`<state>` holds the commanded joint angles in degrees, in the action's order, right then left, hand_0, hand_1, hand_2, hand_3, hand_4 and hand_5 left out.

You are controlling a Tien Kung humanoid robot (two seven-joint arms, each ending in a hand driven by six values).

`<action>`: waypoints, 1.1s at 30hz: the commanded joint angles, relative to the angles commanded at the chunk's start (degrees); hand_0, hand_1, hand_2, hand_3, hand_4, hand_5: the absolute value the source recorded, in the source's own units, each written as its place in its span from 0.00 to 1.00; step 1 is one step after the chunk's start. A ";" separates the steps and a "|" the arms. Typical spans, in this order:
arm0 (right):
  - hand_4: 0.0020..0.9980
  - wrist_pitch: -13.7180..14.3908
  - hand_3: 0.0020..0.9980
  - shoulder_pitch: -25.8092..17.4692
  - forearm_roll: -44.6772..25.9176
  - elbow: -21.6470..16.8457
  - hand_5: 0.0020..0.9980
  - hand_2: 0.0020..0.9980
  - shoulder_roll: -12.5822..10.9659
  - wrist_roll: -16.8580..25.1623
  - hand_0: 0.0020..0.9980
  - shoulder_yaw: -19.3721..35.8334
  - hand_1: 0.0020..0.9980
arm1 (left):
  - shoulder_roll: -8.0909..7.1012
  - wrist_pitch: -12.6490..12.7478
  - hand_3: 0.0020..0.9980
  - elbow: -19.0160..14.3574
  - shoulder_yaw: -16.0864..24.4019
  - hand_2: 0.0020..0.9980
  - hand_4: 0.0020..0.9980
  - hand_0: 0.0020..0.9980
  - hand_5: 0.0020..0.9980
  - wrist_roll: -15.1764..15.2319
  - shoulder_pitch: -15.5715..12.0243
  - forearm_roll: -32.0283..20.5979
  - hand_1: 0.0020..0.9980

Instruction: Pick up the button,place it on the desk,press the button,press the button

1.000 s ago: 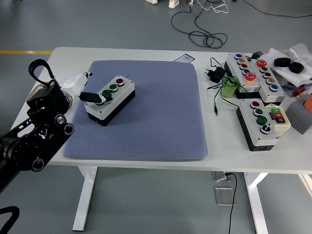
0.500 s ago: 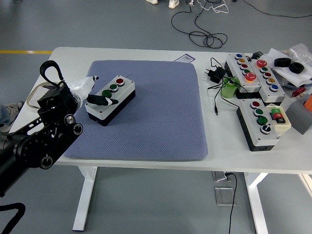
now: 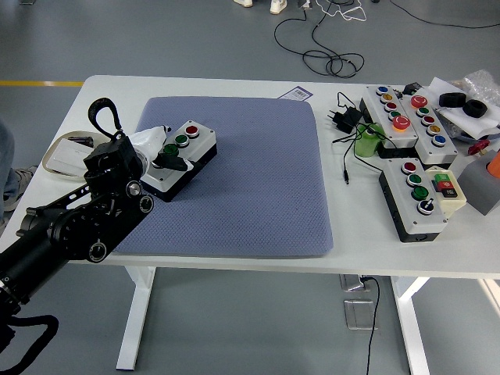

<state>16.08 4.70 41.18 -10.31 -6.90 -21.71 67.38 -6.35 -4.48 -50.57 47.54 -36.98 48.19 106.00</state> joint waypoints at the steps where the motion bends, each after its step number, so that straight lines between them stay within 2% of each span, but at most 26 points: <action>1: 0.24 0.00 0.59 0.00 0.01 0.00 0.34 0.55 -0.02 0.00 0.64 -0.02 0.51 | 0.25 0.23 1.00 0.92 -0.32 1.00 1.00 0.95 0.64 0.00 0.35 -0.26 1.00; 9: 0.24 0.06 0.59 0.07 0.04 0.00 0.34 0.55 -0.23 0.01 0.64 -0.21 0.51 | 2.22 3.32 1.00 7.10 -2.41 1.00 1.00 0.94 0.63 0.00 2.17 -1.56 1.00; 10: 0.24 0.08 0.59 0.08 0.06 0.00 0.34 0.55 -0.25 0.03 0.64 -0.15 0.51 | 2.35 3.51 1.00 7.42 -2.66 1.00 1.00 0.89 0.47 0.00 2.23 -1.44 0.97; 15: 0.24 0.07 0.59 0.05 0.12 0.00 0.34 0.55 -0.33 0.03 0.64 -0.17 0.51 | 2.91 4.45 1.00 7.95 -4.33 1.00 1.00 0.89 0.47 0.00 2.52 0.13 0.97; 16: 0.24 0.06 0.59 0.04 0.15 0.00 0.34 0.55 -0.34 0.02 0.64 -0.17 0.51 | 2.97 4.58 0.97 7.96 -4.65 0.82 0.84 0.61 0.07 0.00 2.59 0.24 0.77; 21: 0.24 0.05 0.59 -0.14 0.45 0.00 0.34 0.55 -0.42 -0.05 0.64 0.00 0.51 | 3.64 7.66 0.97 8.01 -6.71 0.82 0.84 0.61 0.07 0.00 2.87 2.93 0.77; 22: 0.24 0.07 0.59 -0.17 0.51 0.00 0.34 0.55 -0.44 -0.06 0.64 0.09 0.51 | 3.73 9.03 0.71 8.03 -7.20 0.55 0.72 0.59 0.00 0.00 2.85 4.05 0.55; 24: 0.24 0.09 0.59 -0.24 0.44 0.00 0.34 0.55 -0.47 -0.04 0.64 0.13 0.51 | 3.91 10.30 0.71 8.23 -7.76 0.55 0.72 0.59 0.00 0.00 2.80 5.22 0.55; 27: 0.24 0.10 0.59 -0.31 0.46 0.00 0.34 0.55 -0.52 -0.06 0.64 0.18 0.51 | 4.08 10.65 0.71 8.46 -8.27 0.55 0.72 0.59 0.00 0.00 2.72 5.55 0.55; 28: 0.24 0.10 0.59 -0.31 0.46 0.00 0.34 0.55 -0.52 -0.06 0.64 0.18 0.51 | 4.09 10.66 0.65 8.47 -8.29 0.46 0.68 0.53 0.00 0.00 2.71 5.56 0.47; 33: 0.24 0.11 0.59 -0.34 0.58 0.00 0.34 0.55 -0.57 -0.08 0.64 0.24 0.51 | 4.49 8.94 0.65 9.50 -9.59 0.46 0.68 0.53 0.00 0.00 2.74 5.07 0.47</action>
<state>16.19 4.36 41.76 -10.31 -7.47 -21.79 67.61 -1.86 4.46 -41.08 37.95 -36.98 50.93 111.07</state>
